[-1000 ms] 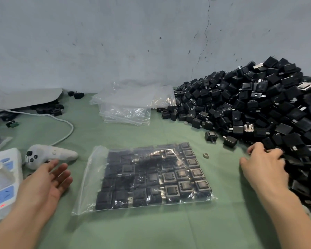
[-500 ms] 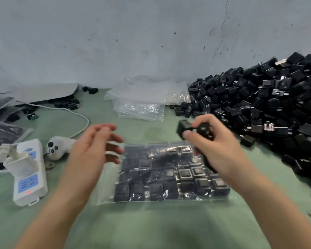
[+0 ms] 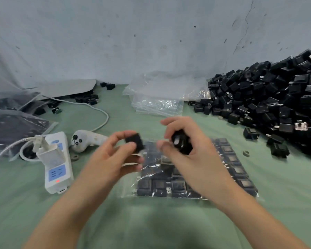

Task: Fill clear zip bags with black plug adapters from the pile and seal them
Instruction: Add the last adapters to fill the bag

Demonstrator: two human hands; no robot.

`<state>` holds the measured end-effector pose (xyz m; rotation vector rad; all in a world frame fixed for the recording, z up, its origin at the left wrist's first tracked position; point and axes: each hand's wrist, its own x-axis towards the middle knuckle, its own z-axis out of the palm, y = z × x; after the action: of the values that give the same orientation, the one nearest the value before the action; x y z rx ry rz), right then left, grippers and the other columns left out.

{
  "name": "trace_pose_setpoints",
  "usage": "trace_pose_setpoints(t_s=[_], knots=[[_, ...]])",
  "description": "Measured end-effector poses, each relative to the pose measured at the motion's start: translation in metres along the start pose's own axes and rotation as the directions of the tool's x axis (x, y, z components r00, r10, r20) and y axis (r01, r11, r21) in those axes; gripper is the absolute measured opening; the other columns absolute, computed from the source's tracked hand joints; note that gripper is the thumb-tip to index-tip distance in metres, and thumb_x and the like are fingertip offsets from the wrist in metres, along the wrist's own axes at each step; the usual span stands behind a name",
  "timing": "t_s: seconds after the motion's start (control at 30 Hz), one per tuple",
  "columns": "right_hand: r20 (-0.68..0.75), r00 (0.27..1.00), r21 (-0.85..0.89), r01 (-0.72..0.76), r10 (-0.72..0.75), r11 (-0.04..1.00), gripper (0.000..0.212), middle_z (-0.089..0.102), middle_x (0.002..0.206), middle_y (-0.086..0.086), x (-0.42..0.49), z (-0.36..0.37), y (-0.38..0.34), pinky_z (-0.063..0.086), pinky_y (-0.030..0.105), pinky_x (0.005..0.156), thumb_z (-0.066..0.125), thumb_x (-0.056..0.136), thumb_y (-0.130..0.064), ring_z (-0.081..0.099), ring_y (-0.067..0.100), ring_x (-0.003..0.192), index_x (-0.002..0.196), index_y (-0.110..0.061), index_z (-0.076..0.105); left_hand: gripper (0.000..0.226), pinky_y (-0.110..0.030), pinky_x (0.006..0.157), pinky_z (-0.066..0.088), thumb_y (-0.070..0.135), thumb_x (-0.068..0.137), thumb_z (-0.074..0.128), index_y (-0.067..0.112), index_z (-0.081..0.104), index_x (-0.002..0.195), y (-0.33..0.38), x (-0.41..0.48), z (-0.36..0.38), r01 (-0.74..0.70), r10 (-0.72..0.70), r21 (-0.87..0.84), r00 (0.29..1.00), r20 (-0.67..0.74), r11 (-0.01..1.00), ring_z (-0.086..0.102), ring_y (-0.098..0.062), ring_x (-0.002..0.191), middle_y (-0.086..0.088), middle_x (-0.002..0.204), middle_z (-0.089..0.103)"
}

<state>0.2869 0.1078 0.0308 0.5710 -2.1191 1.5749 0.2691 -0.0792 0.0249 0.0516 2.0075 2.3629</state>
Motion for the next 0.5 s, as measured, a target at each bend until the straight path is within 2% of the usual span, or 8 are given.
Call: trace_pose_setpoints(t_s=[0.07, 0.13, 0.23, 0.27, 0.37, 0.5], knots=[[-0.097, 0.988, 0.086, -0.108, 0.116, 0.990, 0.029, 0.065, 0.097, -0.003, 0.005, -0.009, 0.007, 0.043, 0.014, 0.061, 0.068, 0.092, -0.011, 0.056, 0.004, 0.068, 0.087, -0.037, 0.056, 0.018, -0.025, 0.059, 0.060, 0.009, 0.098, 0.055, 0.018, 0.067, 0.108, -0.004, 0.007, -0.028, 0.068, -0.045, 0.101, 0.977, -0.208, 0.993, 0.069, -0.017, 0.067, -0.010, 0.088, 0.073], [-0.188, 0.945, 0.153, -0.241, 0.268, 0.958, 0.023, 0.061, 0.076, -0.003, 0.008, -0.021, 0.021, 0.042, 0.024, 0.054, 0.067, 0.092, -0.012, 0.049, 0.013, 0.061, 0.087, -0.034, 0.060, 0.020, -0.026, 0.063, 0.061, 0.009, 0.099, 0.055, 0.010, 0.062, 0.118, -0.012, 0.011, -0.046, 0.167, -0.105, 0.199, 0.951, -0.290, 0.966, 0.068, -0.022, 0.074, -0.014, 0.096, 0.071], [-0.258, 0.854, 0.294, -0.376, 0.452, 0.879, 0.021, 0.057, 0.071, -0.008, 0.008, -0.033, 0.040, 0.045, 0.037, 0.063, 0.067, 0.090, -0.009, 0.050, 0.015, 0.062, 0.084, -0.029, 0.063, 0.026, -0.033, 0.079, 0.060, 0.005, 0.099, 0.054, -0.001, 0.059, 0.123, -0.023, 0.011, -0.047, 0.273, -0.255, 0.193, 0.960, -0.115, 0.942, 0.069, -0.037, 0.095, -0.022, 0.107, 0.071], [-0.262, 0.833, 0.343, -0.391, 0.487, 0.854, 0.022, 0.058, 0.075, -0.007, 0.008, -0.035, 0.044, 0.047, 0.038, 0.065, 0.067, 0.090, -0.008, 0.050, 0.015, 0.064, 0.083, -0.028, 0.063, 0.026, -0.034, 0.080, 0.060, 0.003, 0.097, 0.055, 0.000, 0.059, 0.123, -0.023, 0.010, -0.043, 0.292, -0.289, 0.166, 0.956, -0.043, 0.942, 0.070, -0.036, 0.097, -0.022, 0.108, 0.072], [-0.261, 0.802, 0.427, -0.403, 0.537, 0.810, 0.027, 0.058, 0.083, -0.002, 0.009, -0.038, 0.049, 0.050, 0.029, 0.059, 0.066, 0.092, -0.010, 0.050, 0.018, 0.071, 0.079, -0.033, 0.063, 0.037, -0.027, 0.069, 0.061, -0.003, 0.082, 0.066, 0.005, 0.061, 0.118, -0.021, 0.012, -0.040, 0.300, -0.301, 0.018, 0.952, 0.063, 0.954, 0.073, -0.023, 0.081, -0.020, 0.103, 0.074], [-0.274, 0.812, 0.411, -0.385, 0.515, 0.826, 0.027, 0.055, 0.078, 0.000, 0.013, -0.038, 0.051, 0.047, 0.029, 0.057, 0.065, 0.093, -0.009, 0.047, 0.019, 0.069, 0.079, -0.033, 0.062, 0.042, -0.026, 0.060, 0.059, -0.008, 0.070, 0.068, 0.008, 0.066, 0.108, -0.022, 0.015, -0.038, 0.339, -0.327, -0.095, 0.937, 0.124, 0.936, 0.072, -0.021, 0.070, -0.022, 0.094, 0.073]])
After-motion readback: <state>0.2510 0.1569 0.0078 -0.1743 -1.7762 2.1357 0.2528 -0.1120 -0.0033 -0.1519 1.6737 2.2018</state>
